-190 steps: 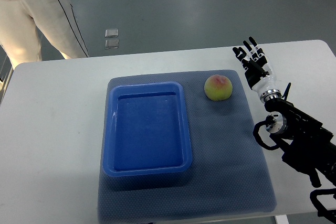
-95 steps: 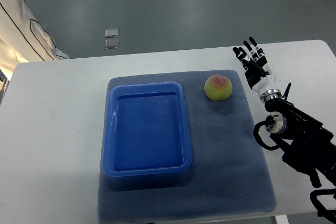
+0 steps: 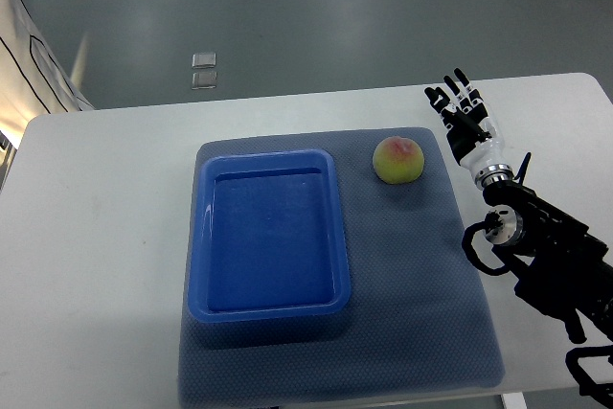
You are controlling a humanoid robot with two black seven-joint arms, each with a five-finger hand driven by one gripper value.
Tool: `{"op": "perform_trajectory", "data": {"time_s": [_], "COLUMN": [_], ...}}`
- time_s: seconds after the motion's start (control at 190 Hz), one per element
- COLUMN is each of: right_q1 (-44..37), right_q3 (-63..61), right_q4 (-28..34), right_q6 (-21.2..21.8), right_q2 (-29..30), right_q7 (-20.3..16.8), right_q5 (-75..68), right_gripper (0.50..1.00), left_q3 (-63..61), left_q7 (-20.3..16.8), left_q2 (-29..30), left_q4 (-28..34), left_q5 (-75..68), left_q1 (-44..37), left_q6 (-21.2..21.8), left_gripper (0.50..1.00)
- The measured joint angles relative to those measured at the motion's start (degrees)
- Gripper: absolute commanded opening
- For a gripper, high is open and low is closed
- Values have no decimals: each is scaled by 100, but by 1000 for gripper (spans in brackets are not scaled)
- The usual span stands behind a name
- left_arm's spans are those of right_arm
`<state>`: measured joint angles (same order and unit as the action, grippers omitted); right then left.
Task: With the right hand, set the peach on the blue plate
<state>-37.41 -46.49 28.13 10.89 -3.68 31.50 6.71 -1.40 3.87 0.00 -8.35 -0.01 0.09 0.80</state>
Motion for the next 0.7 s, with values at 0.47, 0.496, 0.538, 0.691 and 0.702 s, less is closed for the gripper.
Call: {"op": "perform_trajectory", "data": {"time_s": [0.47, 0.496, 0.538, 0.691, 0.702], "right_q1": [4, 3, -3, -19, -20], "right_q3": [-8, -8, -6, -1, 0], "right_q4": [75, 75, 75, 74, 74], "right_q6": [-29, -31, -37, -116, -118], "right_q2": [2, 2, 4, 21, 21], "right_q7": [6, 6, 6, 6, 6], "right_q5": [0, 2, 4, 6, 6], "right_gripper": [930, 930, 930, 930, 930], "left_q3": [-6, -7, -8, -9, -9], "left_q7": [0, 0, 0, 0, 0], "left_q2": [0, 0, 0, 0, 0], "left_q4": [-3, -2, -1, 0, 0], "left_q5": [0, 0, 0, 0, 0], "left_q1": [62, 62, 62, 61, 62], "left_q6": [0, 0, 0, 0, 0], "left_gripper": [1000, 1000, 1000, 1000, 1000]}}
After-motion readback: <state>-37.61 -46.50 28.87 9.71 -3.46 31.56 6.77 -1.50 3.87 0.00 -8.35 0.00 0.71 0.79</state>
